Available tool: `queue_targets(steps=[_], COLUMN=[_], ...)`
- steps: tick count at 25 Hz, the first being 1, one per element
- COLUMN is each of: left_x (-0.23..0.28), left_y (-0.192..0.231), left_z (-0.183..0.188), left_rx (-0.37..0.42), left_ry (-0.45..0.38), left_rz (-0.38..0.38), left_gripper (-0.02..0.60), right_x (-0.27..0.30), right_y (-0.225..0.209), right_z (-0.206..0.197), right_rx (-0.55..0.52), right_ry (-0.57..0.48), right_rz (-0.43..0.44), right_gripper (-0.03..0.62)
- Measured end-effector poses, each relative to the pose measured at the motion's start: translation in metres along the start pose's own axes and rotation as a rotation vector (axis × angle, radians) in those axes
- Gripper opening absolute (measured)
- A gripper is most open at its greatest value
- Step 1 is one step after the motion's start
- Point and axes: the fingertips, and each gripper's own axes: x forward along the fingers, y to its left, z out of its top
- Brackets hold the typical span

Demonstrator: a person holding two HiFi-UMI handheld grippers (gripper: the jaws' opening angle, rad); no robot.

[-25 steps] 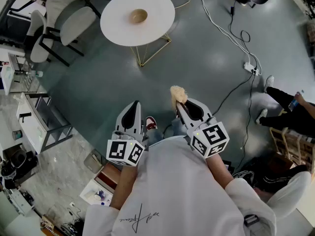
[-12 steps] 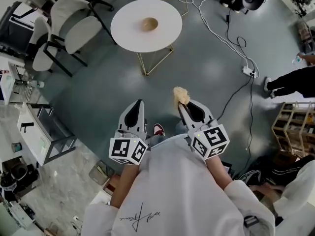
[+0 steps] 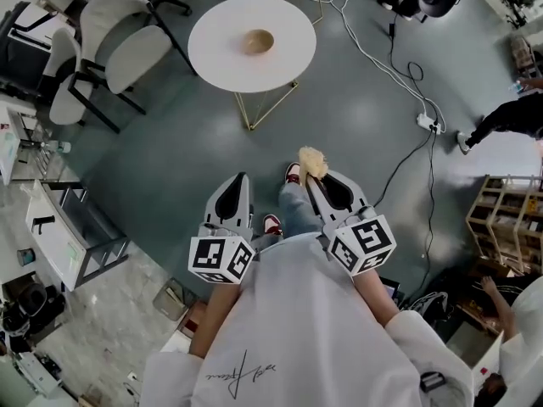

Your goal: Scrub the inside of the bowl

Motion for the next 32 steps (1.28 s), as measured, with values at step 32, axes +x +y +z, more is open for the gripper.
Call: queue_targets(steps=[32], left_x=[0.197], left_y=[0.028], left_z=[0.028], left_rx=[0.045], left_ry=[0.173], left_rz=[0.064], left_gripper=[0.005], right_x=[0.158], right_y=[-0.154], right_z=[0.053], right_rx=[0.246], right_ry=[0.062], right_rz=[0.133], right_gripper=[0.084])
